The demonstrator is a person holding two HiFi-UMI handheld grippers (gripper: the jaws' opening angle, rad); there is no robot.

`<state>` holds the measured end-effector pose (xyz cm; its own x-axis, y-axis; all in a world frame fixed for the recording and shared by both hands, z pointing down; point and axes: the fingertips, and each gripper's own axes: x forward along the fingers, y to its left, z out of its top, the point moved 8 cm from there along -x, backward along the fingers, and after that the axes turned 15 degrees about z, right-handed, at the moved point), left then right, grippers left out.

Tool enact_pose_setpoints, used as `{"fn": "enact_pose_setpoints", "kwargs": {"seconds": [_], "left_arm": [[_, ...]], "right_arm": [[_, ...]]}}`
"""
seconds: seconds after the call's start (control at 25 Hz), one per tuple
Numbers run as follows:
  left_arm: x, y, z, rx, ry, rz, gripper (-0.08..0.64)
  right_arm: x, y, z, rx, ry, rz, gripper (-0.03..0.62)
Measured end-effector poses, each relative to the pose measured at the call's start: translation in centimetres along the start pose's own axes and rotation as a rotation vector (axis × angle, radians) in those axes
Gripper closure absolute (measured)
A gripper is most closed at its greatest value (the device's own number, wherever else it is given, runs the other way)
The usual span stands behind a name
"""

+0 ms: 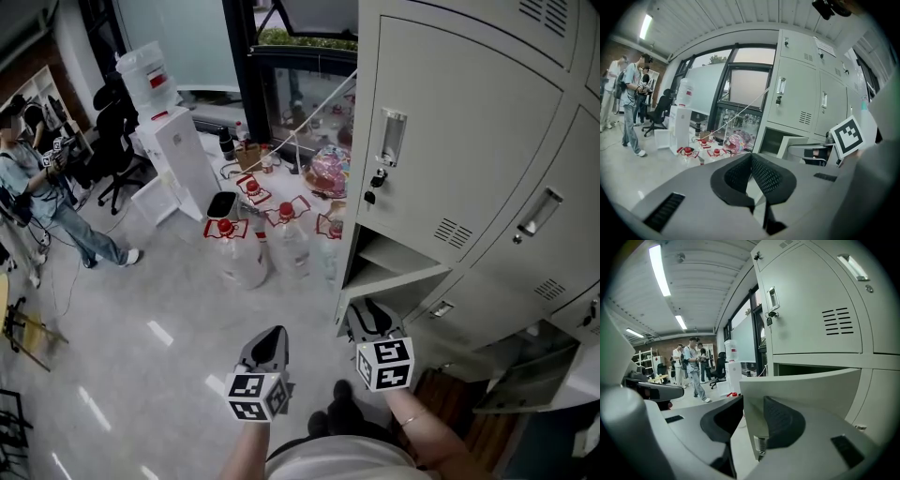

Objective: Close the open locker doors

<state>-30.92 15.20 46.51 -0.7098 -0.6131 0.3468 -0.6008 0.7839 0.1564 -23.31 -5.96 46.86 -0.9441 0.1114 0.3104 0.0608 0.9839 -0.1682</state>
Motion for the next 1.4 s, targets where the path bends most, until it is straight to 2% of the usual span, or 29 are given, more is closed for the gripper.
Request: {"fn": "enact_pose_setpoints", "kwargs": {"seconds": [0.44, 0.8, 1.4], "left_arm": [[4.0, 0.4, 1.0, 0.001, -0.012, 0.063, 0.540], [6.9, 0.0, 2.5, -0.021, 0.001, 0.081, 0.540], [9.4, -1.0, 3.2, -0.016, 0.003, 0.108, 0.540]], "right_arm": [[4.1, -3.7, 2.0, -0.006, 0.000, 0.030, 0.471], [6.6, -7.3, 3.1, 0.007, 0.009, 0.003, 0.472], [8.5, -11.7, 3.4, 0.057, 0.026, -0.036, 0.472]]}}
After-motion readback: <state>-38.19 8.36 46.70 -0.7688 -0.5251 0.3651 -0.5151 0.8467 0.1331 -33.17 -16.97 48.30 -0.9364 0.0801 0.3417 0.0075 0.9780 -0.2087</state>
